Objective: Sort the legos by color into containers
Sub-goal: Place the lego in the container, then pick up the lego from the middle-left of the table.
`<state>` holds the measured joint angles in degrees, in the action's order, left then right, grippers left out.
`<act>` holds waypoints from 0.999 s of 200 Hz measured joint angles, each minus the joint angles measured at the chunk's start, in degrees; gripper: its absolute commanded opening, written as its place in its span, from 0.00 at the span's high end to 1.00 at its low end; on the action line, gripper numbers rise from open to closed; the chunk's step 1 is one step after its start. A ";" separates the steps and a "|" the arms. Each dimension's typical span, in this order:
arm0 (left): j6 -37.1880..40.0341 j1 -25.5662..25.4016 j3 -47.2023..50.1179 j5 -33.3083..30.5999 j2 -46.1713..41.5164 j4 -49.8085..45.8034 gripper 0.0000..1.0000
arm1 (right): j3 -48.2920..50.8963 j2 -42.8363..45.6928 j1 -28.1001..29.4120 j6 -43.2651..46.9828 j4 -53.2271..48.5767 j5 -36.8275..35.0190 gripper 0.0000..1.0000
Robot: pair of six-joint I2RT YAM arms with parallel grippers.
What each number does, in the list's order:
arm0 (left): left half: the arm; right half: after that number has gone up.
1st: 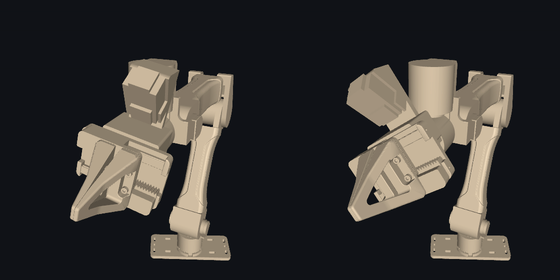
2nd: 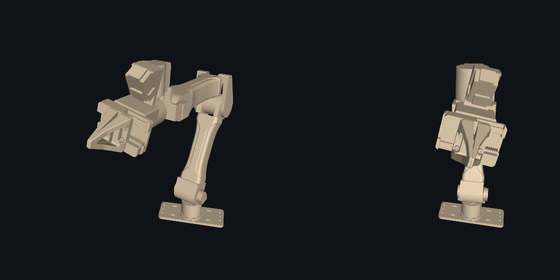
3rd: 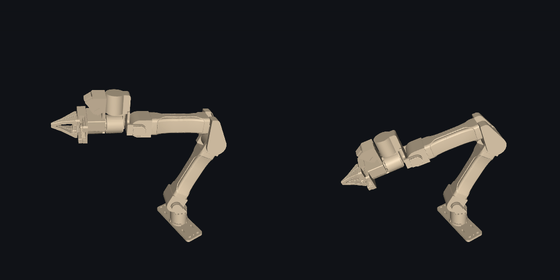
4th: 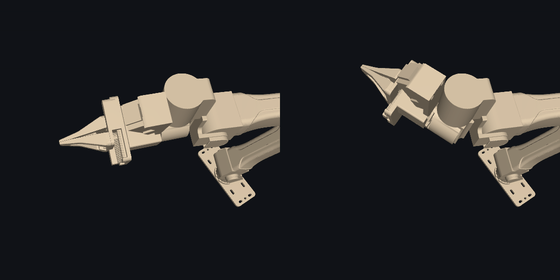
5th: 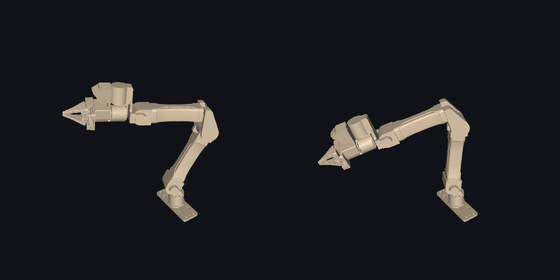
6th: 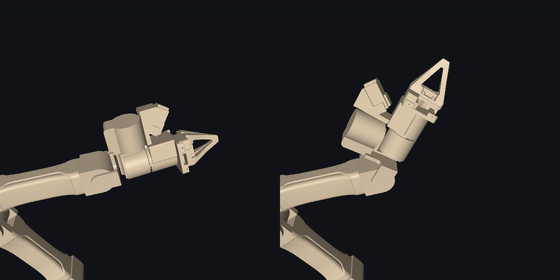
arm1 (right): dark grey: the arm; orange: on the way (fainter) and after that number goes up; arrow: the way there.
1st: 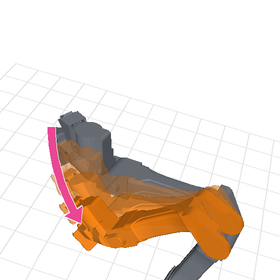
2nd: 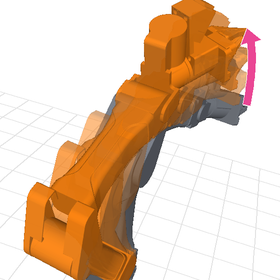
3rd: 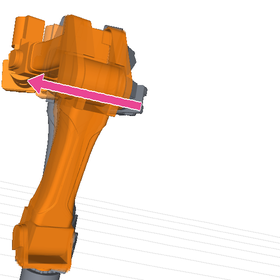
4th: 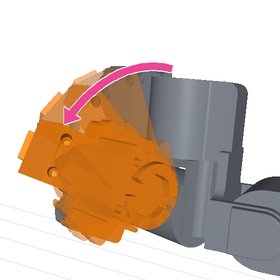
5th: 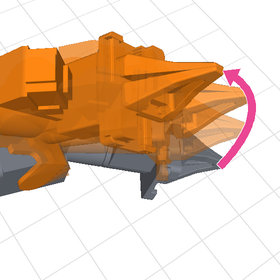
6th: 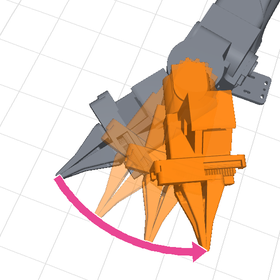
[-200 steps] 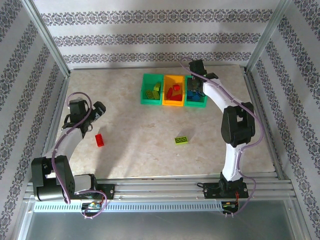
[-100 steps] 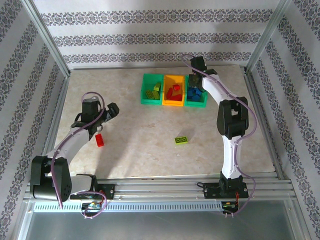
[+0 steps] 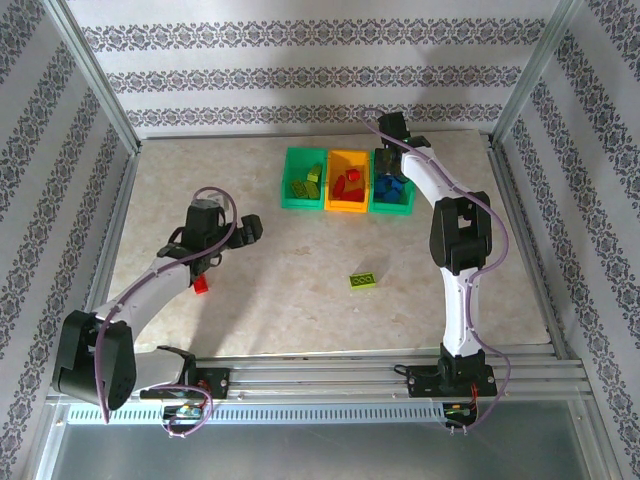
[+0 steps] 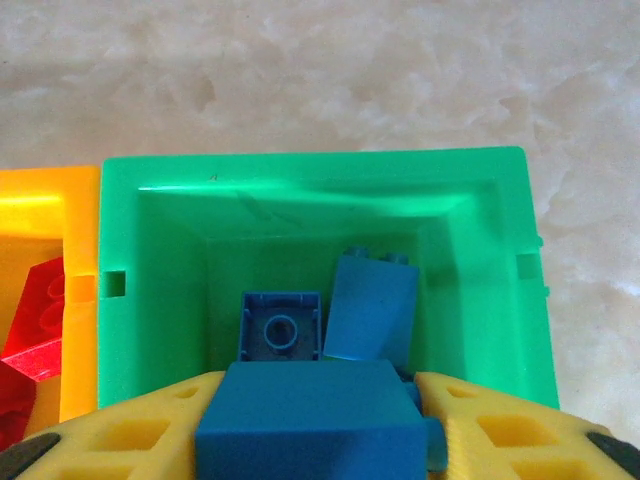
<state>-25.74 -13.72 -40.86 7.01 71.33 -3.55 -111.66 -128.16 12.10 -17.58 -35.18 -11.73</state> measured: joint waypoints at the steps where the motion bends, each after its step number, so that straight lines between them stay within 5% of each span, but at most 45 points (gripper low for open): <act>1: 0.07 -0.09 0.00 0.02 0.00 0.00 0.00 | 0.00 0.00 0.00 0.00 0.00 0.00 0.48; 114: 11.93 -12.35 -1.84 3.48 3.41 2.69 0.00 | 1.25 1.16 0.00 1.05 0.07 0.48 0.33; 150: 17.55 -17.59 -4.98 5.44 7.45 2.71 0.00 | 9.16 8.66 0.00 0.52 1.36 0.74 0.15; 160: 19.37 -19.28 -6.14 5.75 8.90 2.49 0.00 | 12.00 11.63 0.00 0.04 2.05 0.87 0.02; 200: 26.82 -26.23 -11.02 6.43 16.06 1.18 0.01 | 23.98 24.57 0.00 -2.19 5.44 0.87 0.02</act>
<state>1.08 -39.94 -51.88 13.43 87.39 -2.37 -87.68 -103.59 12.10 -19.77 -29.74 -10.85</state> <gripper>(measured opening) 0.996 0.982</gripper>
